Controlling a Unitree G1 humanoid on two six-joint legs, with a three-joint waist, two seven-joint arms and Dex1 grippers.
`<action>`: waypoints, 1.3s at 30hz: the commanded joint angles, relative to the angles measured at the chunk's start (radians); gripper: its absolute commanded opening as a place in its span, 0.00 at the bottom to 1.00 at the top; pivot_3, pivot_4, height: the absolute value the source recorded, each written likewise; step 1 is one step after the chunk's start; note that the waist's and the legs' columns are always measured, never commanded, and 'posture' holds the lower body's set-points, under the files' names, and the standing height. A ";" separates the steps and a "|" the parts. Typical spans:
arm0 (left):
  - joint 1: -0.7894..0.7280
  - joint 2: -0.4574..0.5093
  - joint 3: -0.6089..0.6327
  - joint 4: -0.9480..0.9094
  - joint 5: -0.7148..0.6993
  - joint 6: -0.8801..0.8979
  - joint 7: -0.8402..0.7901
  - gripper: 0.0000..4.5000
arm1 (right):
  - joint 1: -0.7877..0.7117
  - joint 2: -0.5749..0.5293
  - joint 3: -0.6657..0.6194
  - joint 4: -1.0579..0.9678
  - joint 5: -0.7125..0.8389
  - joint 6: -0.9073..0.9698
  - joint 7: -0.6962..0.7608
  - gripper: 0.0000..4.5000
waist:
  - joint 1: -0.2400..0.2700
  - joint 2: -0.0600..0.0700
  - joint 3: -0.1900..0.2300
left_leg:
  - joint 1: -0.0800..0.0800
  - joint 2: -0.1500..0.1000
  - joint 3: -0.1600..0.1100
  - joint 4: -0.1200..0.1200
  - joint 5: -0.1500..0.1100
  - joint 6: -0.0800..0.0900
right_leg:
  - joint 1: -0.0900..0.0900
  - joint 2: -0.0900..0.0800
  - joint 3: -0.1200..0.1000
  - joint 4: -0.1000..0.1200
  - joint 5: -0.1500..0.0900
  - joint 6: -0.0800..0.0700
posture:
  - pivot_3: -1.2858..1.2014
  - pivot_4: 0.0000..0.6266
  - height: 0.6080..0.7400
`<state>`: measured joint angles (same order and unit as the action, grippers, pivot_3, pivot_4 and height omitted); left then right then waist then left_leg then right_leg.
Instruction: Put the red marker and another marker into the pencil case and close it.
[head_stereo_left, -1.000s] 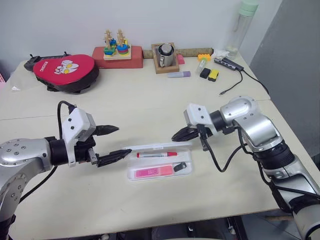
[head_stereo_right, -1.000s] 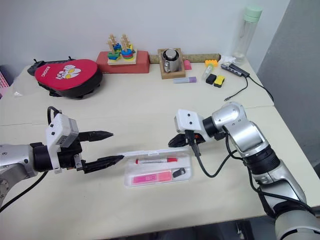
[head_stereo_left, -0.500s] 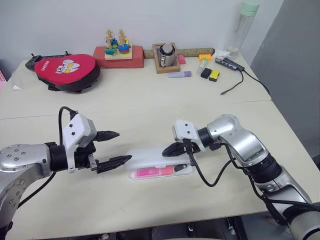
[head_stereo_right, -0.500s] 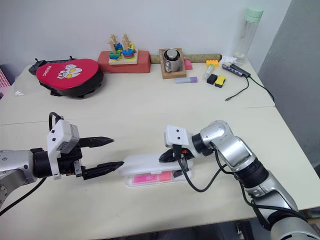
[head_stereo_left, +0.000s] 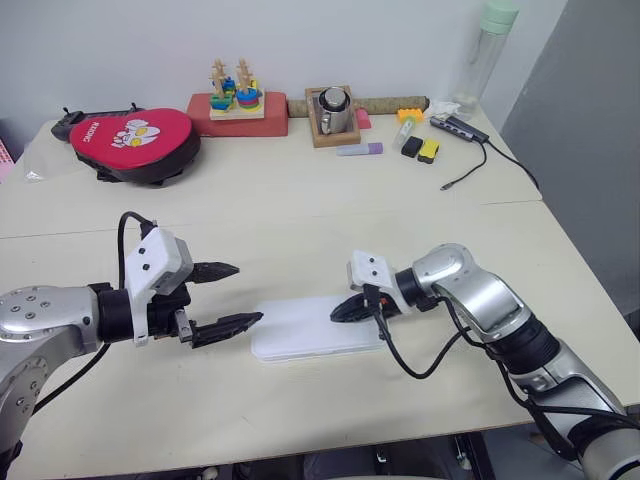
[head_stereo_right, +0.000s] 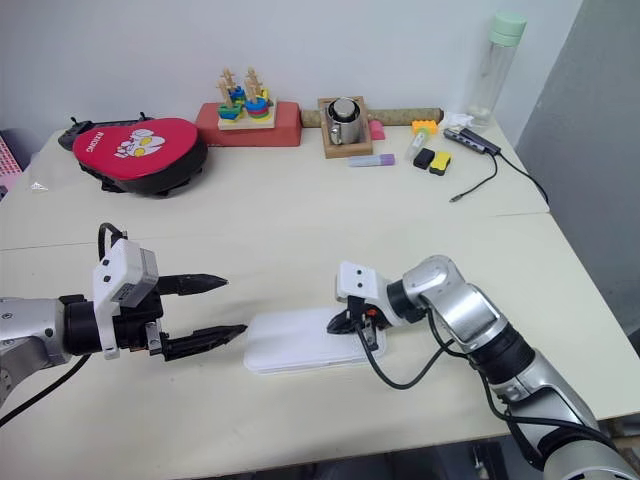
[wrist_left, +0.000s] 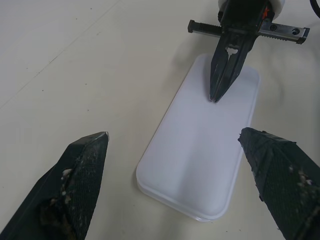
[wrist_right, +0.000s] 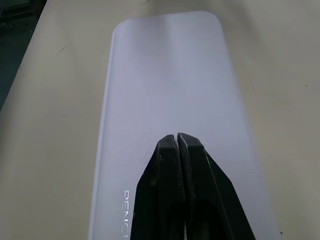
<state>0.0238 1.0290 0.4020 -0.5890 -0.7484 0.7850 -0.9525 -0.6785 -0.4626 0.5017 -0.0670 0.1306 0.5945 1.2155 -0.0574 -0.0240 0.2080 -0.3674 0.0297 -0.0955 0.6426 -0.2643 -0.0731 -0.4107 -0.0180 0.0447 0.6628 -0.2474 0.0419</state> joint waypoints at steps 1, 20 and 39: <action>-0.006 0.016 0.030 -0.013 -0.010 0.000 -0.004 1.00 | 0.016 -0.015 0.018 0.014 -0.021 -0.009 -0.010 0.01 | 0.000 0.000 0.000 | 0.000 0.000 0.000 0.000 0.000 0.000 | 0.000 0.000 0.000 0.000 0.000 0.000 | 0.52 0.24 1.00; 0.010 0.003 0.037 -0.020 -0.013 0.000 0.007 1.00 | -0.014 -0.023 -0.037 0.029 0.024 -0.009 0.013 0.01 | 0.000 -0.001 -0.001 | 0.003 0.000 0.000 0.000 0.000 0.000 | 0.003 0.000 0.000 0.000 0.000 0.000 | 0.52 0.24 1.00; 0.110 -0.345 0.130 -0.019 0.286 -0.137 0.496 1.00 | 0.043 -0.052 -0.413 -0.024 0.153 0.130 -0.327 0.01 | 0.006 -0.002 -0.001 | -0.002 0.000 0.000 0.000 0.000 0.000 | 0.000 0.000 0.000 -0.001 0.000 0.000 | 0.52 0.24 1.00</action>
<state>0.1289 0.6883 0.5203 -0.5774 -0.5018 0.6825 -0.4983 -0.6294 -0.5205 0.1351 -0.0846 0.2956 0.7574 0.9497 -0.0511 -0.0255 0.2071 -0.3693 0.0294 -0.0956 0.6434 -0.2644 -0.0731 -0.4104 -0.0184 0.0448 0.6614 -0.2472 0.0418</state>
